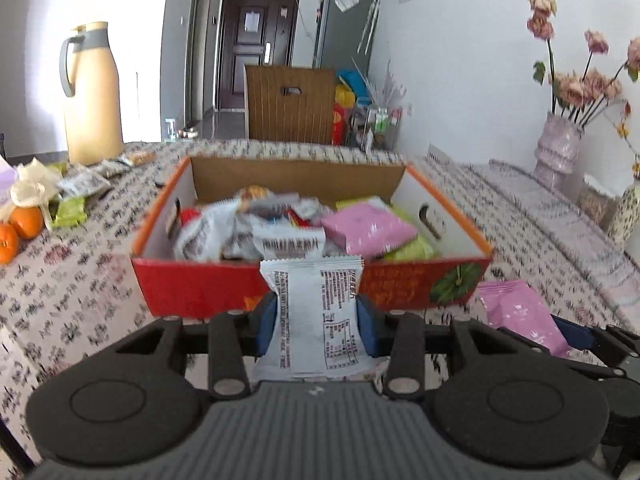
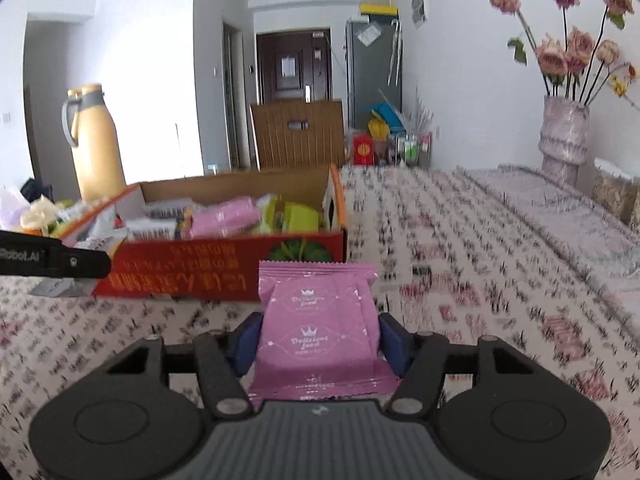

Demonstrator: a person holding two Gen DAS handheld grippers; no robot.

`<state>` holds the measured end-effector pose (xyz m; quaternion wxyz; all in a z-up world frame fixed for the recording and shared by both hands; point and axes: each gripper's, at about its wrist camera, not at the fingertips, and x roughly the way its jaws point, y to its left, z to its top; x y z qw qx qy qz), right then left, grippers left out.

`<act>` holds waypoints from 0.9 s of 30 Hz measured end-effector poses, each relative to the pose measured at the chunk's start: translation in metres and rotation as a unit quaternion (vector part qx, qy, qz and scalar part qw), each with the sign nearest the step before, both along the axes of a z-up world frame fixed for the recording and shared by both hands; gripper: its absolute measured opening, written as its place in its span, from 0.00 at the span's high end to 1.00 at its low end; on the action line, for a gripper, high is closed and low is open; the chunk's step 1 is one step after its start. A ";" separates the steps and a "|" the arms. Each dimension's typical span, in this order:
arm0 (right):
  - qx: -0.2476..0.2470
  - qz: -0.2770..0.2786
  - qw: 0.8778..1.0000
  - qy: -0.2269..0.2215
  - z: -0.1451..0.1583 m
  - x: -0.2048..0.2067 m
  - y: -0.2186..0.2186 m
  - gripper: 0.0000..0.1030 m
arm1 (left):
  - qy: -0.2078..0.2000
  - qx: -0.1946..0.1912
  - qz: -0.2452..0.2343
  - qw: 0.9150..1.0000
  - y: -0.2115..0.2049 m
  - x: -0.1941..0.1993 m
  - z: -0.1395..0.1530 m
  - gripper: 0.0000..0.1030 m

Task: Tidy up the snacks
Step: 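Carry both packets into the cardboard box and open both tools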

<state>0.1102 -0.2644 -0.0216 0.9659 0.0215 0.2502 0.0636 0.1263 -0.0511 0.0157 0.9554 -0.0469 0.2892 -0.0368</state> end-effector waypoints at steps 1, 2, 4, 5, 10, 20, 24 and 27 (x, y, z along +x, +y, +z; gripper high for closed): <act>0.001 0.002 1.000 -0.008 0.005 0.000 0.001 0.41 | -0.005 0.000 0.001 1.000 0.001 0.001 0.003 0.59; 0.002 0.003 1.000 -0.013 0.009 0.001 0.003 0.41 | -0.011 -0.001 0.003 1.000 0.003 0.002 0.007 0.59; 0.003 0.008 1.000 -0.025 0.019 0.005 0.007 0.41 | -0.021 -0.001 0.005 1.000 0.006 0.005 0.014 0.59; 0.003 0.010 1.000 -0.029 0.023 0.008 0.010 0.41 | -0.026 0.000 0.007 1.000 0.007 0.007 0.017 0.59; 0.000 0.024 0.999 -0.048 0.041 0.030 0.031 0.41 | -0.049 0.006 0.020 0.999 0.015 0.021 0.032 0.59; 0.010 0.029 0.998 -0.059 0.056 0.095 0.068 0.41 | -0.064 -0.016 0.061 0.996 0.035 0.068 0.045 0.59; 0.018 0.021 0.998 -0.055 0.048 0.119 0.075 0.41 | -0.073 -0.010 0.076 0.994 0.039 0.089 0.045 0.59; 0.020 0.015 0.998 -0.054 0.038 0.131 0.077 0.41 | -0.075 -0.008 0.081 0.994 0.041 0.102 0.038 0.59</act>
